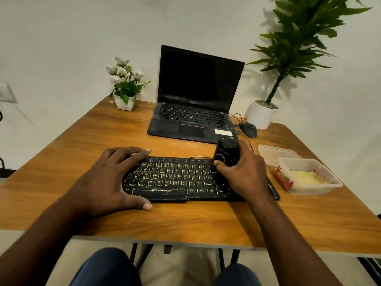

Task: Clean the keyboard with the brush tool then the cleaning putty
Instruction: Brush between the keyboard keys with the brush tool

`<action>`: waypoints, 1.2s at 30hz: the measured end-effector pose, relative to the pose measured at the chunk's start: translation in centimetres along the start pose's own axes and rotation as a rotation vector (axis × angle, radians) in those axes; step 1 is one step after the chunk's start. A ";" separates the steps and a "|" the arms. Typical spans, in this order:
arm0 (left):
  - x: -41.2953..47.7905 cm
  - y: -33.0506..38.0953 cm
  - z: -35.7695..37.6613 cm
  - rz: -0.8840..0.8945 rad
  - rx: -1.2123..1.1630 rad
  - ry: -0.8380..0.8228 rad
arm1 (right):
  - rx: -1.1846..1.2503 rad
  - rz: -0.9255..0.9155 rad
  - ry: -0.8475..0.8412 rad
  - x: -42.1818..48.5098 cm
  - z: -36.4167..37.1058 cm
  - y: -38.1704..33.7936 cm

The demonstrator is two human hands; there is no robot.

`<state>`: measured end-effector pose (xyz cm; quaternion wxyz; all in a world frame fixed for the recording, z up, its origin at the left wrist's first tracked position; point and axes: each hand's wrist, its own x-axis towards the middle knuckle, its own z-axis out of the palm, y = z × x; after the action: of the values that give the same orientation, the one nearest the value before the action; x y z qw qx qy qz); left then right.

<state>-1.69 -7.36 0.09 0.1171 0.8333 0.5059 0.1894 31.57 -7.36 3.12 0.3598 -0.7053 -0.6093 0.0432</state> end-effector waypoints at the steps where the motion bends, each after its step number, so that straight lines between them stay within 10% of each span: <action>1: 0.1 0.2 0.1 -0.004 0.008 0.002 | 0.010 -0.028 -0.024 -0.4 0.6 -0.2; 10: -0.4 1.0 0.4 -0.044 0.112 0.061 | -0.018 0.036 0.095 0.6 -0.9 1.2; 23: -1.1 1.9 1.4 -0.208 0.102 0.070 | 0.255 -0.015 -0.363 2.7 -3.5 3.2; 36: -0.7 1.5 1.4 -0.227 0.077 0.044 | 0.131 -0.081 -0.341 2.8 -3.1 3.3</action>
<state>-0.15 -8.70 -0.74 0.0945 0.7702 0.6064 0.1737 36.54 -6.25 4.66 0.2977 -0.6376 -0.6854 0.1871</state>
